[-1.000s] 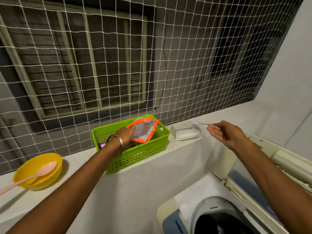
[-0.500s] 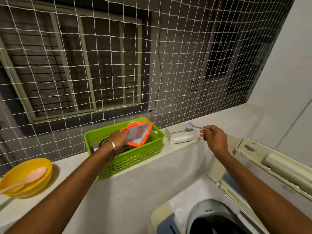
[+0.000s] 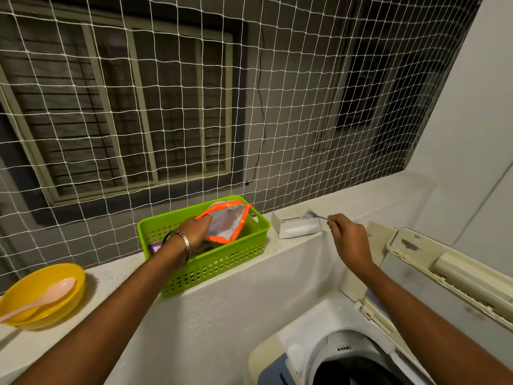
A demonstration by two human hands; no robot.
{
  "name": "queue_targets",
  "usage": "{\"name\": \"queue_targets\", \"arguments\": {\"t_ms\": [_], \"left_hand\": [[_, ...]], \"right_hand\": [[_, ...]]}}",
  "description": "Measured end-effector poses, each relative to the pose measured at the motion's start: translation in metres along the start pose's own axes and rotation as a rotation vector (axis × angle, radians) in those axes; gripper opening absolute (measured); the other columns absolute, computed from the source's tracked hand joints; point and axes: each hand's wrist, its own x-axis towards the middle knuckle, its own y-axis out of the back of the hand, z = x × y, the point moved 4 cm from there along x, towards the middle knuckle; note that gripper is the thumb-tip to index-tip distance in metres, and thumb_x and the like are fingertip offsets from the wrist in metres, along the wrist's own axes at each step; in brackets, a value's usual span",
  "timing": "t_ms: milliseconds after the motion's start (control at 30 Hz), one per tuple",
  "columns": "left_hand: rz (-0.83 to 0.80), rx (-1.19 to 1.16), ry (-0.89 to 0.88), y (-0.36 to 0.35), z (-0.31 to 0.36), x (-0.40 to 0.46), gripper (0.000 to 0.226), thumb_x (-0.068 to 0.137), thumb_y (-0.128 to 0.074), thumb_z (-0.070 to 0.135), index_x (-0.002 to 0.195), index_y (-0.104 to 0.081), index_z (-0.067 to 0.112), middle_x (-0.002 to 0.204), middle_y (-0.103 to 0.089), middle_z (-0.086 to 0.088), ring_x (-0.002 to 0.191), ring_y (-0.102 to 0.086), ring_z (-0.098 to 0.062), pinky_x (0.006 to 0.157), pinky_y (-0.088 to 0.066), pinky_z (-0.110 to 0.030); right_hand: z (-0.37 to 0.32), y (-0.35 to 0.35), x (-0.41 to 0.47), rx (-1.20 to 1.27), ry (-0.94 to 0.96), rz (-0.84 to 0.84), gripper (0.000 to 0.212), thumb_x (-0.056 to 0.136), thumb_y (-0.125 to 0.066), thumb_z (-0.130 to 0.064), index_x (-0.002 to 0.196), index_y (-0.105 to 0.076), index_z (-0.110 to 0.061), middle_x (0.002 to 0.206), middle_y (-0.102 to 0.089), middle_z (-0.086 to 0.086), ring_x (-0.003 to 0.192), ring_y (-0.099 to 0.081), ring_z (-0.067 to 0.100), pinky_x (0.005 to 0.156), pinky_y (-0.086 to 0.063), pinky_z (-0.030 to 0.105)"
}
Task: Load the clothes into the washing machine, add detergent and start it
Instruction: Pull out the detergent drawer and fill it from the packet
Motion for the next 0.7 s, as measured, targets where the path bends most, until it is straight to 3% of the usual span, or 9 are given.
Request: {"name": "queue_targets", "arguments": {"t_ms": [100,233,367,500,633,700], "left_hand": [[0.011,-0.005,0.007,0.0004,-0.0007,0.0008,0.030,0.100,-0.042,0.027,0.075,-0.053,0.014,0.098,-0.051,-0.015,0.089,-0.046,-0.026,0.077,-0.032,-0.030],[0.006,-0.007,0.021,0.0004,-0.0028,0.0021,0.025,0.099,-0.042,0.029,0.090,-0.054,0.009,0.099,-0.052,-0.017,0.090,-0.047,-0.027,0.078,-0.033,-0.031],[0.010,-0.005,0.016,0.0000,-0.0020,0.0029,0.035,0.099,-0.042,0.029,0.069,-0.052,0.015,0.096,-0.050,-0.015,0.089,-0.046,-0.026,0.077,-0.032,-0.031],[0.012,0.004,0.017,0.0004,-0.0029,0.0055,0.025,0.099,-0.042,0.029,0.092,-0.056,0.010,0.097,-0.053,-0.016,0.089,-0.048,-0.028,0.077,-0.034,-0.031],[0.012,0.012,0.011,0.0003,-0.0022,0.0063,0.028,0.099,-0.042,0.028,0.094,-0.060,0.008,0.099,-0.056,-0.019,0.089,-0.050,-0.028,0.076,-0.034,-0.031],[0.010,0.020,0.012,-0.0003,-0.0020,0.0070,0.035,0.099,-0.041,0.028,0.107,-0.063,0.002,0.108,-0.058,-0.023,0.094,-0.052,-0.031,0.077,-0.034,-0.031]], "right_hand": [[0.0036,-0.0006,-0.0021,0.010,-0.003,0.023,0.016,0.098,-0.055,-0.014,0.106,-0.068,-0.008,0.084,-0.074,0.009,0.069,-0.066,0.025,0.064,-0.050,0.029],[0.0051,-0.0016,-0.0048,0.023,-0.018,0.016,0.017,0.098,-0.054,-0.015,0.107,-0.068,-0.008,0.086,-0.074,0.009,0.072,-0.067,0.027,0.066,-0.053,0.033],[0.0053,-0.0017,-0.0060,0.045,-0.030,0.023,0.017,0.099,-0.055,-0.016,0.106,-0.068,-0.008,0.087,-0.074,0.008,0.071,-0.065,0.023,0.066,-0.050,0.029],[0.0055,-0.0035,-0.0081,0.057,-0.045,0.040,0.017,0.099,-0.055,-0.016,0.106,-0.068,-0.008,0.087,-0.073,0.008,0.069,-0.062,0.019,0.066,-0.051,0.030],[0.0056,-0.0076,-0.0074,0.039,-0.072,0.005,0.018,0.099,-0.054,-0.018,0.106,-0.068,-0.008,0.085,-0.073,0.010,0.067,-0.059,0.018,0.064,-0.047,0.027],[0.0046,-0.0069,-0.0072,0.056,-0.071,0.036,0.018,0.099,-0.054,-0.018,0.106,-0.067,-0.008,0.084,-0.073,0.009,0.067,-0.061,0.019,0.063,-0.049,0.028]]}}
